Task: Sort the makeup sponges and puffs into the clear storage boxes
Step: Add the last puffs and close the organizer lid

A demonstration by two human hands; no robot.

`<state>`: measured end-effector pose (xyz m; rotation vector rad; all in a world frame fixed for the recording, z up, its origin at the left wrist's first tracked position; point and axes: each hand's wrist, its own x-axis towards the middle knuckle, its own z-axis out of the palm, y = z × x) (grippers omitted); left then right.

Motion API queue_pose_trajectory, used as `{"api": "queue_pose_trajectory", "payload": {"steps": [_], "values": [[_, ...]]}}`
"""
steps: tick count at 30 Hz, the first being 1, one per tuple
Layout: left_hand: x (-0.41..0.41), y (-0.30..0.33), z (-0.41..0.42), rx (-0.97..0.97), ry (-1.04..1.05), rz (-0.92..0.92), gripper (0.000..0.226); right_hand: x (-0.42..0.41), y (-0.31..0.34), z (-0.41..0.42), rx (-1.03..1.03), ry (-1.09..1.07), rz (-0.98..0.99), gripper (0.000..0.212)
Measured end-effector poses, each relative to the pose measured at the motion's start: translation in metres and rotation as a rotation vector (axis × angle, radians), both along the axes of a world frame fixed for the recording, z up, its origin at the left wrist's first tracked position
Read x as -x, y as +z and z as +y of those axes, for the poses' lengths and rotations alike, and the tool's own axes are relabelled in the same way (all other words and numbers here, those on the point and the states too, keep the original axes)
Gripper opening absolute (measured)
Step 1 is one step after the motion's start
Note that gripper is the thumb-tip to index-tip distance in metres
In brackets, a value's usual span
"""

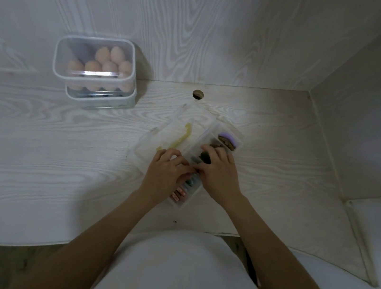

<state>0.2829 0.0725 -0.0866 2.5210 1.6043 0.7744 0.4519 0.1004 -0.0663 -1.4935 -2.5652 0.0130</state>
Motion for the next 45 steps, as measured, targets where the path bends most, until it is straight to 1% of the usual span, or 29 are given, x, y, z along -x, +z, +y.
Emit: {"api": "queue_pose_trajectory", "payload": {"steps": [3,5,7,10,12,14,17,19,21,22,24,26,27,29,30,32,33,34,35,37,40,42,44,45], "values": [[0.0,0.001,-0.001,0.013,0.006,-0.002,0.02,-0.001,-0.002,-0.005,0.056,-0.057,0.031,0.011],[-0.001,0.0,-0.004,0.034,0.01,-0.008,0.018,-0.003,0.0,-0.006,0.088,-0.054,0.09,0.014],[-0.002,-0.001,-0.007,0.051,0.022,-0.022,0.019,-0.007,0.005,-0.005,0.086,-0.037,0.103,0.011],[-0.003,-0.002,-0.008,0.051,0.041,-0.033,0.02,-0.01,0.008,-0.002,0.001,0.047,0.024,0.009],[-0.003,-0.002,-0.009,0.054,0.049,-0.038,0.019,-0.008,0.004,0.001,-0.023,0.1,-0.036,0.013],[-0.003,-0.003,-0.009,0.081,0.051,-0.037,0.017,-0.004,0.0,0.005,0.002,0.098,-0.06,0.016],[-0.003,-0.003,-0.011,0.145,0.043,-0.04,0.019,0.0,0.001,0.009,0.065,0.081,-0.069,0.012],[-0.001,0.0,-0.013,0.176,0.022,-0.099,0.021,-0.001,0.005,0.009,0.106,0.105,-0.068,0.019],[0.003,0.005,-0.016,0.189,0.023,-0.237,0.023,-0.006,0.008,0.008,0.145,0.125,-0.009,0.025],[0.006,0.009,-0.018,0.179,0.066,-0.319,0.024,-0.01,0.008,0.007,0.164,0.131,0.037,0.023],[0.016,0.017,-0.022,0.166,0.245,-0.435,0.027,-0.017,0.009,0.007,0.177,0.112,0.163,0.019],[0.029,0.019,-0.025,0.165,0.47,-0.447,0.033,-0.022,0.012,0.007,0.151,0.088,0.276,0.019],[0.035,0.019,-0.025,0.2,0.575,-0.439,0.039,-0.025,0.013,0.006,0.136,0.088,0.296,0.021],[0.045,0.017,-0.023,0.376,0.743,-0.478,0.053,-0.03,0.011,0.004,0.132,0.117,0.268,0.026],[0.048,0.018,-0.021,0.494,0.802,-0.556,0.06,-0.032,0.01,0.003,0.148,0.133,0.235,0.028],[0.05,0.021,-0.015,0.696,0.881,-0.787,0.067,-0.035,0.008,0.003,0.18,0.145,0.163,0.031],[0.049,0.023,-0.015,0.736,0.896,-0.864,0.065,-0.036,0.008,0.003,0.181,0.148,0.128,0.032],[0.046,0.027,-0.016,0.715,0.907,-0.894,0.062,-0.037,0.009,0.003,0.18,0.151,0.103,0.034],[0.043,0.032,-0.017,0.655,0.919,-0.906,0.059,-0.037,0.011,0.003,0.176,0.149,0.094,0.034],[0.035,0.043,-0.023,0.505,0.909,-0.894,0.052,-0.039,0.012,0.002,0.197,0.13,0.134,0.032],[0.016,0.063,-0.035,0.344,0.736,-0.788,0.039,-0.044,0.013,-0.001,0.248,0.072,0.273,0.03],[0.001,0.072,-0.043,0.279,0.584,-0.638,0.038,-0.05,0.018,-0.005,0.243,-0.017,0.451,0.028],[-0.016,0.071,-0.051,0.235,0.457,-0.439,0.043,-0.059,0.023,-0.009,0.182,-0.143,0.651,0.023],[-0.026,0.067,-0.055,0.229,0.403,-0.369,0.043,-0.066,0.025,-0.012,0.144,-0.199,0.721,0.02]]}}
